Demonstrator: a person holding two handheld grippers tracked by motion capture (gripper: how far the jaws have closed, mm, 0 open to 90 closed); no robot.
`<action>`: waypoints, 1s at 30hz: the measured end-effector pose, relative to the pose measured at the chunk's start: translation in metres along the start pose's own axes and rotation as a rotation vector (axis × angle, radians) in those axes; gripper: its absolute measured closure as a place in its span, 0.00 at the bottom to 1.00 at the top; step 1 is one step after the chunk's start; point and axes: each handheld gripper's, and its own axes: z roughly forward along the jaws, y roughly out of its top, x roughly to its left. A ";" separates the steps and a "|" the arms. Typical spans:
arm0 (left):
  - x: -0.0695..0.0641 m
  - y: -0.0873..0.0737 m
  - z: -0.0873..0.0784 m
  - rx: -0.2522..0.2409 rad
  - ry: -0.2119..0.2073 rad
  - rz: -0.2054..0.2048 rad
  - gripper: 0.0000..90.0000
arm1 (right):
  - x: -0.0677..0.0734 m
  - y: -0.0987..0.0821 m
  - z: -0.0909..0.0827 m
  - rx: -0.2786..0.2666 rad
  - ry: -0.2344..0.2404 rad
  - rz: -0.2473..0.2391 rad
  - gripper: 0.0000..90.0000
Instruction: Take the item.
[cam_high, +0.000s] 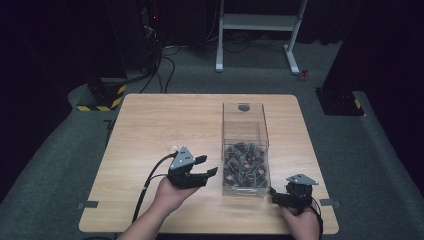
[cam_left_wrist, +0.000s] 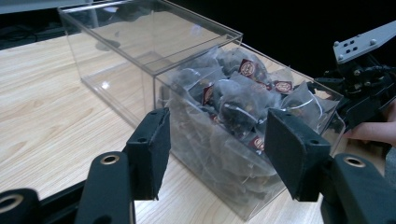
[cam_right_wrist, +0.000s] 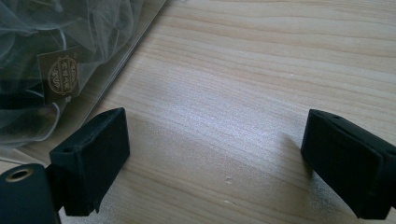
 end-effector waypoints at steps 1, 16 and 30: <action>-0.001 0.001 0.001 -0.001 -0.003 -0.002 0.46 | 0.000 0.000 0.000 0.000 0.000 0.000 0.09; -0.006 0.007 0.020 0.014 -0.021 -0.001 0.49 | 0.000 0.000 0.000 -0.001 0.002 -0.003 0.09; -0.008 0.013 0.041 0.031 -0.043 -0.001 0.53 | 0.000 0.000 0.000 0.000 0.003 -0.004 0.09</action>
